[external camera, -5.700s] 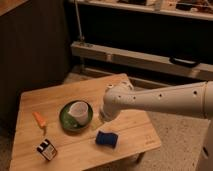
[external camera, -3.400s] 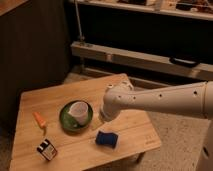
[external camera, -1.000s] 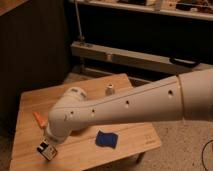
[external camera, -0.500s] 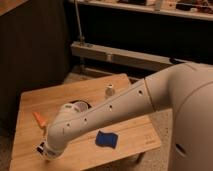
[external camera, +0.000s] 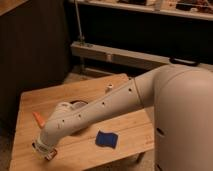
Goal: Knock the eraser over
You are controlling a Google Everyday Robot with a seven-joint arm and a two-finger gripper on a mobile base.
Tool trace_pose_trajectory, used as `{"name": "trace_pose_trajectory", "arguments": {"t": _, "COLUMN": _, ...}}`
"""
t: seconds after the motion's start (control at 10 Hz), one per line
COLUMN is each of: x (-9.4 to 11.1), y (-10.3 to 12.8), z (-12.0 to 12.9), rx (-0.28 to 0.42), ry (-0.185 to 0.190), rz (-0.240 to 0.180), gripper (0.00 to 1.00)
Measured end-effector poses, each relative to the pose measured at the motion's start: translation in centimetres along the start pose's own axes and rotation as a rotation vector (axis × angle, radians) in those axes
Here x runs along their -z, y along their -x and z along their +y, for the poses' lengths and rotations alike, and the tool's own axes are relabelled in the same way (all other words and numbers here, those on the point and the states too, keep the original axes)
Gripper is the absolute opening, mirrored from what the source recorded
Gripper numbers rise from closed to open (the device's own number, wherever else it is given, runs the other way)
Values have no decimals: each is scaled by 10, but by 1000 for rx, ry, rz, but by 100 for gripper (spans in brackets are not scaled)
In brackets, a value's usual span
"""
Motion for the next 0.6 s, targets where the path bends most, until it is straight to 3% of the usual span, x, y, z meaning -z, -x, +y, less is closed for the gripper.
{"name": "trace_pose_trajectory", "arguments": {"t": 0.3, "x": 1, "y": 22, "z": -27, "rx": -25, "ry": -25, "rz": -64, "gripper": 25}}
{"name": "trace_pose_trajectory", "arguments": {"t": 0.6, "x": 21, "y": 7, "z": -53, "rx": -142, "ry": -71, "rz": -160, "gripper": 25}}
